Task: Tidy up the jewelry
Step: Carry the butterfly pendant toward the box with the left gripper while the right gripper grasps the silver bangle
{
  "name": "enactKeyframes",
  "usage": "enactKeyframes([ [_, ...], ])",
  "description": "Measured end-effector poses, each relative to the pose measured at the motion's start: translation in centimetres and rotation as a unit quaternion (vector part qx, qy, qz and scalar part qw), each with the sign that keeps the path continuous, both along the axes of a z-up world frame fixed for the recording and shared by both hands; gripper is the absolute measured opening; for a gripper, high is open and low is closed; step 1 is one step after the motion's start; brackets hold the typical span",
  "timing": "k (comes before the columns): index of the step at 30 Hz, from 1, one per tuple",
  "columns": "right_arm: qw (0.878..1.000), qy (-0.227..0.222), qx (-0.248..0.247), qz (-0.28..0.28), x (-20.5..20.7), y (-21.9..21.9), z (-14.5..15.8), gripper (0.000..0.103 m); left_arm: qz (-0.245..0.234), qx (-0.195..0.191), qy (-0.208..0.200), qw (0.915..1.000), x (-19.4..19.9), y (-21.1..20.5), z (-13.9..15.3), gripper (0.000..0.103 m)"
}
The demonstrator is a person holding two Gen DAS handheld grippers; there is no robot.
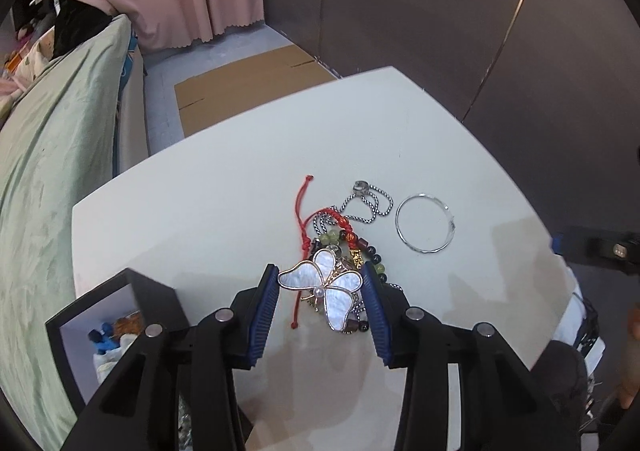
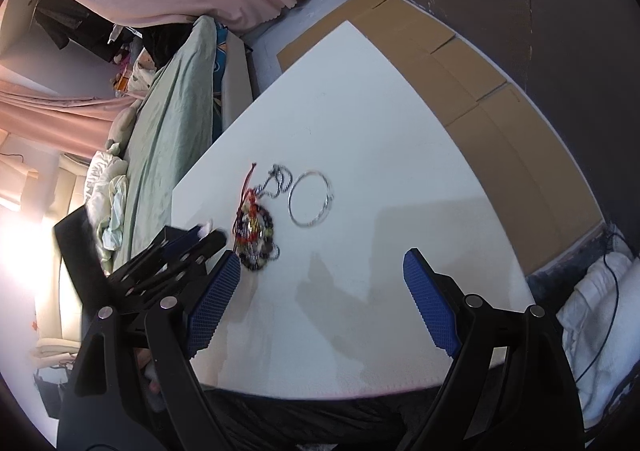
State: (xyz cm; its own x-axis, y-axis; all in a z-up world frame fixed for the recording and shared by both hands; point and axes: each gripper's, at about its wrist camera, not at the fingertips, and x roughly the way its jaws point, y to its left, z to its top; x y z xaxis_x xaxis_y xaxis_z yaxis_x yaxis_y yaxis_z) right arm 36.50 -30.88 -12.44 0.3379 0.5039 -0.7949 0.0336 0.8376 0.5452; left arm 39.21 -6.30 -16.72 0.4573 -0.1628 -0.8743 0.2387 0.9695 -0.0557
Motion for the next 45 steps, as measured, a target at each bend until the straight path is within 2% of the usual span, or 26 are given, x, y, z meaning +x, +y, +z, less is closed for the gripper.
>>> enactKeyframes([
  [2, 1.0, -0.002, -0.019, 0.005, 1.0, 0.6, 0.0, 0.079, 0.004, -0.004, -0.005, 1.0, -0.4, 0.3, 0.6, 0.04],
  [5, 0.999, 0.003, -0.034, 0.024, 2.5, 1.9, -0.3, 0.064, 0.013, -0.014, -0.011, 0.9998, -0.9, 1.0, 1.5, 0.04],
  [7, 0.998, 0.015, -0.049, 0.035, 3.3, 2.7, -0.9, 0.05, 0.019, -0.018, -0.015, 0.9996, -1.1, 1.4, 2.0, 0.04],
  [10, 0.996, 0.031, -0.073, 0.045, 4.2, 4.0, -1.9, 0.04, 0.032, -0.027, -0.022, 0.9989, -1.6, 2.4, 3.0, 0.04],
  [17, 0.99, 0.039, -0.125, 0.053, 5.5, 6.1, -2.9, 0.031, 0.06, -0.042, -0.033, 0.9967, -3.0, 5.2, 4.6, 0.04],
  [26, 0.975, 0.031, -0.208, 0.069, 6.2, 9.2, -3.9, 0.021, 0.094, -0.062, -0.04, 0.9928, -4.9, 8.5, 5.7, 0.04],
  [31, 0.963, 0.022, -0.259, 0.071, 6.1, 10.2, -4.4, 0.004, 0.115, -0.07, -0.042, 0.99, -6.0, 10.6, 6.1, 0.04],
  [33, 0.958, 0.017, -0.274, 0.079, 6.1, 10.6, -4.5, 0.004, 0.124, -0.074, -0.041, 0.9887, -6.4, 11.5, 6.0, 0.04],
  [37, 0.96, 0.008, -0.266, 0.081, 6.0, 10.6, -3.9, 0.004, 0.138, -0.079, -0.035, 0.9867, -7.1, 12.6, 5.5, 0.04],
  [43, 0.969, -0.022, -0.23, 0.087, 5.0, 11.5, -1.2, 0.004, 0.152, -0.089, -0.021, 0.9842, -7.2, 14.3, 4.6, 0.041],
  [44, 0.97, -0.028, -0.224, 0.09, 4.8, 11.8, -0.7, 0.004, 0.153, -0.091, -0.02, 0.9838, -7.2, 14.5, 4.5, 0.043],
  [45, 0.972, -0.034, -0.215, 0.094, 4.5, 12.2, -0.1, 0.004, 0.156, -0.093, -0.018, 0.9832, -7.3, 14.7, 4.4, 0.057],
])
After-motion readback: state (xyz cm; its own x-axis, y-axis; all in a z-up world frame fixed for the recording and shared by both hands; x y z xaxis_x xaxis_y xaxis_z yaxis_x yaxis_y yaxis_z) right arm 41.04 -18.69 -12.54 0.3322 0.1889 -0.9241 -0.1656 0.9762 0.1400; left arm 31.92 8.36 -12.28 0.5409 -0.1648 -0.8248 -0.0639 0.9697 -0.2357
